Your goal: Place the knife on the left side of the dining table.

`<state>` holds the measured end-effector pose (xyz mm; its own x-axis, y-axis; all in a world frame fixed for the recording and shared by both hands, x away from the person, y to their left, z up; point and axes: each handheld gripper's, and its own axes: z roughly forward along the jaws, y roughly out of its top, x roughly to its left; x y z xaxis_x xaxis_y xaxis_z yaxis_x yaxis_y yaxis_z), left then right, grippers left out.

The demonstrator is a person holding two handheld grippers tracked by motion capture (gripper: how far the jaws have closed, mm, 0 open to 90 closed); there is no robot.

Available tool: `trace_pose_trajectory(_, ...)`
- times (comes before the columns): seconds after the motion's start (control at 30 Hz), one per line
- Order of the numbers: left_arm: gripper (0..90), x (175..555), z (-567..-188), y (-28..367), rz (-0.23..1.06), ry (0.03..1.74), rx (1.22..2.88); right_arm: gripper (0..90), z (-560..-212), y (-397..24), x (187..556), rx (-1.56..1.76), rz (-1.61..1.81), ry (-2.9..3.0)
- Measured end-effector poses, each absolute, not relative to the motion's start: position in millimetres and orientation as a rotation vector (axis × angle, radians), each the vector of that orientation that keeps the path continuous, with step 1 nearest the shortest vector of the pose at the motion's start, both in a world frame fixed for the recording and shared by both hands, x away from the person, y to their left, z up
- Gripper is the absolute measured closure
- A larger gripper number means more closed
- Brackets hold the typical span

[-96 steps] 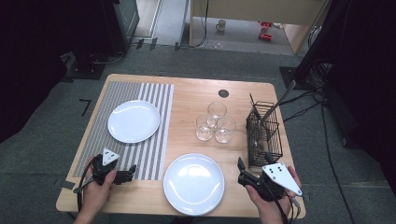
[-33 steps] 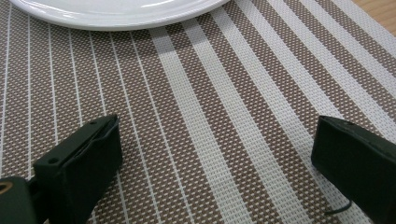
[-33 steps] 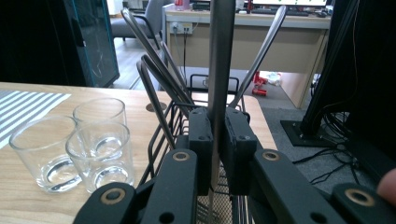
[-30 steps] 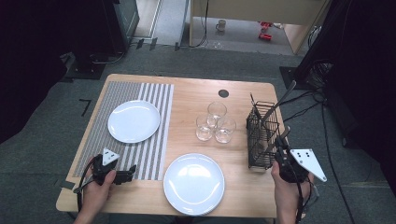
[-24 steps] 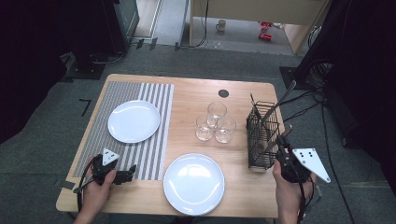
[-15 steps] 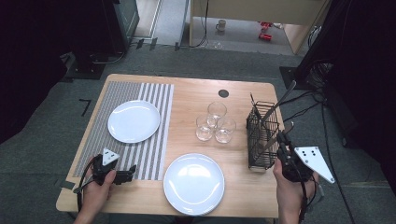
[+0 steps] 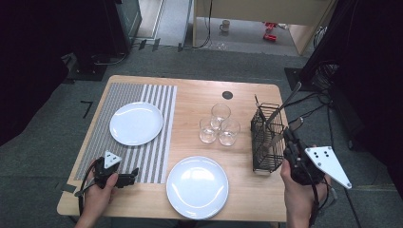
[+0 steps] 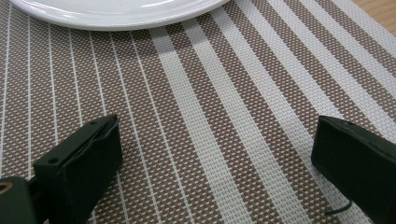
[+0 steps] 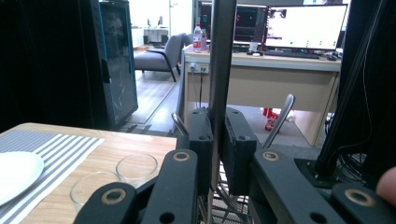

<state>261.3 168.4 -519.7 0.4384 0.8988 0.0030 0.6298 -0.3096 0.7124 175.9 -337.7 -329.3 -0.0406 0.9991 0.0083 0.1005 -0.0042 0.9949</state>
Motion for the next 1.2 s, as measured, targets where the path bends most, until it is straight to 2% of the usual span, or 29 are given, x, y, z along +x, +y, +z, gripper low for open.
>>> trace_pose_trajectory(0.5, 1.9, 260.7, -519.7, 167.9, 0.543, 1.289, 2.046, 84.0, -303.3, -323.4, 166.3, 1.208, 1.262, 1.323)
trace_pose_trajectory(0.93, 2.2, 255.9, -516.3, 169.6, 0.533, 1.26, 2.06, 84.0, -308.8, -303.4, 174.7, 1.192, 1.302, 1.384)
trace_pose_trajectory(1.2, 2.3, 253.9, -499.5, 166.9, 0.502, 1.211, 2.0, 84.0, -315.8, -291.0, 182.4, 1.196, 1.335, 1.417)
